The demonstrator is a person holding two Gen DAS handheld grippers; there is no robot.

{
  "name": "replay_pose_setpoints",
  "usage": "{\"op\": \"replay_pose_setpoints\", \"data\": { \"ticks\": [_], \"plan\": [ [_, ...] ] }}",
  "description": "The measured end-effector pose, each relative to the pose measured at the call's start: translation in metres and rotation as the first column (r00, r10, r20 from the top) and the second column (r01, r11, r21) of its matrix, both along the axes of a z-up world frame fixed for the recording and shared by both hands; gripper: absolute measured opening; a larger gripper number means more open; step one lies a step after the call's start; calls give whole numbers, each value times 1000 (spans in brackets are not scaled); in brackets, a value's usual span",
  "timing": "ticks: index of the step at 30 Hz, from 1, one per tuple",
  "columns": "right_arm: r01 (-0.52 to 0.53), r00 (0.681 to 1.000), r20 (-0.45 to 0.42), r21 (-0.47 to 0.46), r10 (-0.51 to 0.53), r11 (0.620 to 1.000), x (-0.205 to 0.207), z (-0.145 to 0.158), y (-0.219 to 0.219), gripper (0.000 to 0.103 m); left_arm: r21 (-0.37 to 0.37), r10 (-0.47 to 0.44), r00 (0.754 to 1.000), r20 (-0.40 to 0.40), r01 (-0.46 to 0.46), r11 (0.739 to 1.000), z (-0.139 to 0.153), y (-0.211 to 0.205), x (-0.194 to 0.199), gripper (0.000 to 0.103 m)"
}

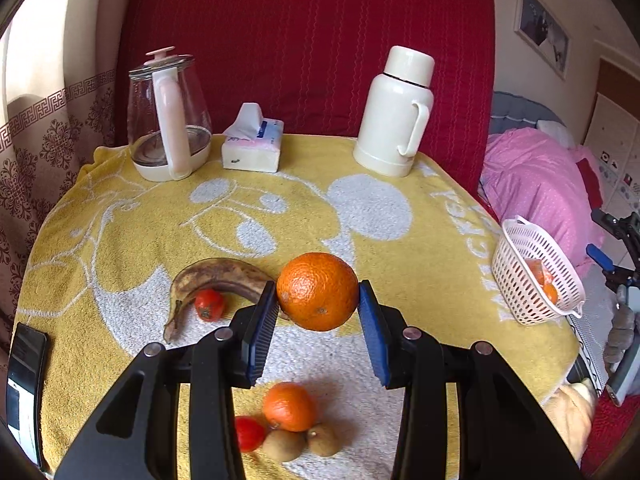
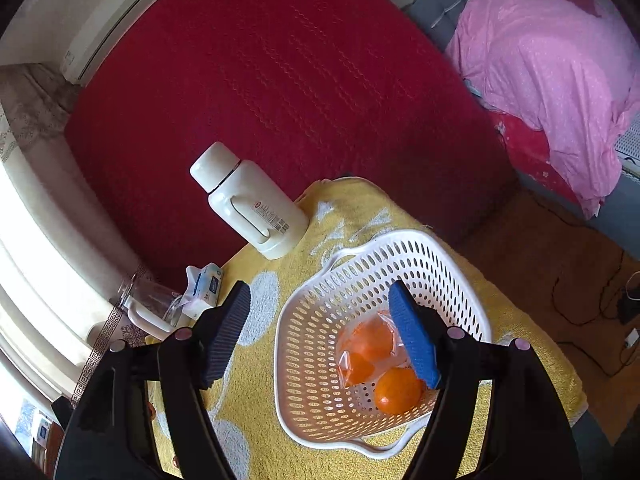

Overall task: Organize fruits
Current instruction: 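Lower the bag into the basket and open the right tool, then lower the tangerine into the basket and open the left tool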

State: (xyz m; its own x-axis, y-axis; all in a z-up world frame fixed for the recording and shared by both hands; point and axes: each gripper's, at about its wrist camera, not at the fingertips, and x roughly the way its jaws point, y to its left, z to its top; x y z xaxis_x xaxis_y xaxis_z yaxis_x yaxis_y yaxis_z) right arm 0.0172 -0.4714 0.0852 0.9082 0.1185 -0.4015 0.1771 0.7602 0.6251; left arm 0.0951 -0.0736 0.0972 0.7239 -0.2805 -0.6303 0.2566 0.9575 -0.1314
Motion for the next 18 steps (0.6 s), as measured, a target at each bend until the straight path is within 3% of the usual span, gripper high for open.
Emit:
{"op": "replay_pose_setpoints", "data": {
  "ticks": [6,18],
  "plan": [
    [70,997,33,-23,-69,997,-13,11,-16,80,0,-182,983,-6,182,983,15,-81,-2,41],
    [132,991,32,16,-133,991,-25,11,-43,80,26,-429,903,8,429,903,23,-215,-10,41]
  ]
}}
